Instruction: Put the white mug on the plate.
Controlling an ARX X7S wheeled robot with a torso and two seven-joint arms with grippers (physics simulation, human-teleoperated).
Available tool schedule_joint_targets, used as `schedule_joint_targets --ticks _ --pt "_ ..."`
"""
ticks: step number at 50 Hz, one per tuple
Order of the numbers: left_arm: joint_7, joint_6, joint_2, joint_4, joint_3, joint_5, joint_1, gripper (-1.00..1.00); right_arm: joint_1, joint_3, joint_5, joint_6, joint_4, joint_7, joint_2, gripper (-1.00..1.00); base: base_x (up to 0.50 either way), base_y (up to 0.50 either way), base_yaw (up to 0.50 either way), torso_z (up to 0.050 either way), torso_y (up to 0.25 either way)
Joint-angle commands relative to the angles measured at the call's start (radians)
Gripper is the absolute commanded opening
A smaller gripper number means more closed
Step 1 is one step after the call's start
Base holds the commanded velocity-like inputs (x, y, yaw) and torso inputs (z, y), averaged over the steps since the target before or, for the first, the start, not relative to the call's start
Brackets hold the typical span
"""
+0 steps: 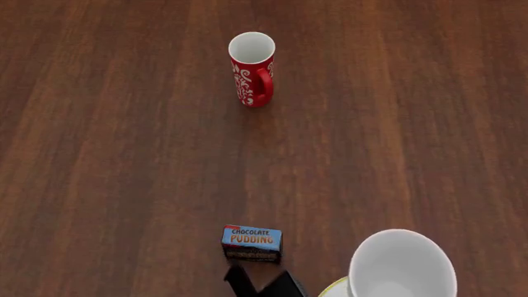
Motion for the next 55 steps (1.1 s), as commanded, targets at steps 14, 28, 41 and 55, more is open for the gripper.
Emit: schedule_joint_targets --ticks 14,28,41,55 --pt "-0.008 0.018 -0.008 -0.005 0.041 -0.010 0.016 -1.00 -0.006 -0.026 0.001 -0.034 0.038 -0.009 -0.004 1.00 0.00 0.00 0.00 0.000 0.000" --pt "-0.006 0.040 -0.014 -0.020 0.066 -0.011 0.023 -1.00 -0.012 -0.034 0.007 -0.044 0.046 -0.004 0.001 1.00 0.00 0.00 0.00 0.000 0.001" --pt "-0.008 0.050 -0.021 -0.019 0.091 -0.014 0.035 -1.00 -0.015 -0.045 0.008 -0.056 0.055 -0.003 0.001 1.00 0.00 0.00 0.00 0.000 0.000" --pt "-0.005 0.069 -0.029 -0.034 0.116 -0.009 0.047 -1.00 -0.014 -0.063 0.002 -0.073 0.078 -0.005 0.002 1.00 0.00 0.00 0.00 0.000 0.000"
